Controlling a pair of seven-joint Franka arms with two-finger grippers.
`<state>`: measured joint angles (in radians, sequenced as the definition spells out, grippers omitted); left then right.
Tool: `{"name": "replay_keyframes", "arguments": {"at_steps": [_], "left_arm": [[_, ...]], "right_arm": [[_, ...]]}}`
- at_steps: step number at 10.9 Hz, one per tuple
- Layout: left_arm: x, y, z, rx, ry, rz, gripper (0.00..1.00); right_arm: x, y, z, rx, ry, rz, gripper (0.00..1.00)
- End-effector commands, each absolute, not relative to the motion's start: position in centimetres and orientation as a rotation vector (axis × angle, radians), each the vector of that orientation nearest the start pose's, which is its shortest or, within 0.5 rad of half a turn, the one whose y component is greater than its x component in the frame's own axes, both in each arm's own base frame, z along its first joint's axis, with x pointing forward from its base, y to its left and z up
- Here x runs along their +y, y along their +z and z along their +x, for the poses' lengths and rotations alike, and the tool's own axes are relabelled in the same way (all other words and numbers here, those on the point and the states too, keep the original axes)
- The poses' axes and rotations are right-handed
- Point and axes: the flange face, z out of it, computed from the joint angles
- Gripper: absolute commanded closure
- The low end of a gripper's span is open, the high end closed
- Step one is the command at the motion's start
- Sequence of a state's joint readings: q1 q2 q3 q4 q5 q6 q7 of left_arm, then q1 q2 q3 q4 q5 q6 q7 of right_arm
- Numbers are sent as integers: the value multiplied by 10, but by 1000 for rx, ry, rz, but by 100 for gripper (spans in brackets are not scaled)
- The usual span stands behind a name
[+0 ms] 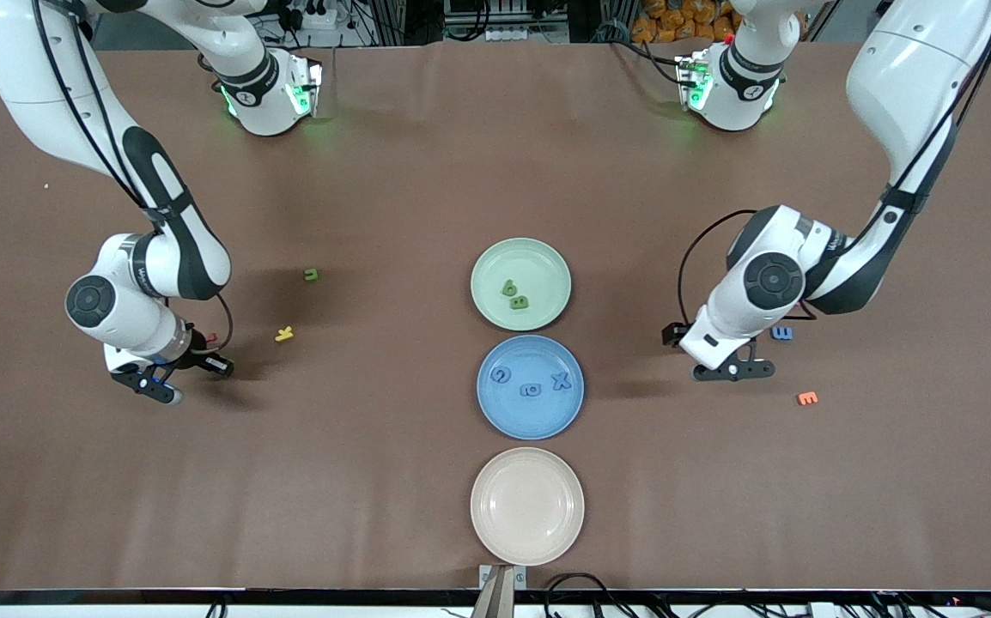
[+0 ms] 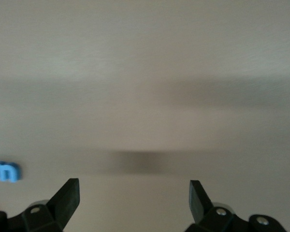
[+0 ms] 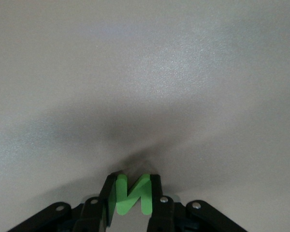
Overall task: Sort letters by color into matching plates
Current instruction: 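Grasp the green N with the right gripper while the left gripper reaches blue m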
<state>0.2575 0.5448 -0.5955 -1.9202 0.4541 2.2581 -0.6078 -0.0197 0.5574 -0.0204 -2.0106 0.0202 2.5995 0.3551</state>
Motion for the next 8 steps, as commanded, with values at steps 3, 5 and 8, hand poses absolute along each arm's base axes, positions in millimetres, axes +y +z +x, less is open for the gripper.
{"name": "replay_keyframes", "arguments": {"at_steps": [3, 5, 8], "left_arm": [[-104, 241, 578, 155, 114, -3022, 0], [-81, 231, 571, 185, 70, -3028, 0], [-49, 225, 553, 216, 10, -3016, 0]], "right_arm": [[-8, 197, 611, 572, -73, -3093, 100], [3, 212, 616, 576, -6, -3097, 100], [17, 230, 620, 554, -20, -3092, 100]]}}
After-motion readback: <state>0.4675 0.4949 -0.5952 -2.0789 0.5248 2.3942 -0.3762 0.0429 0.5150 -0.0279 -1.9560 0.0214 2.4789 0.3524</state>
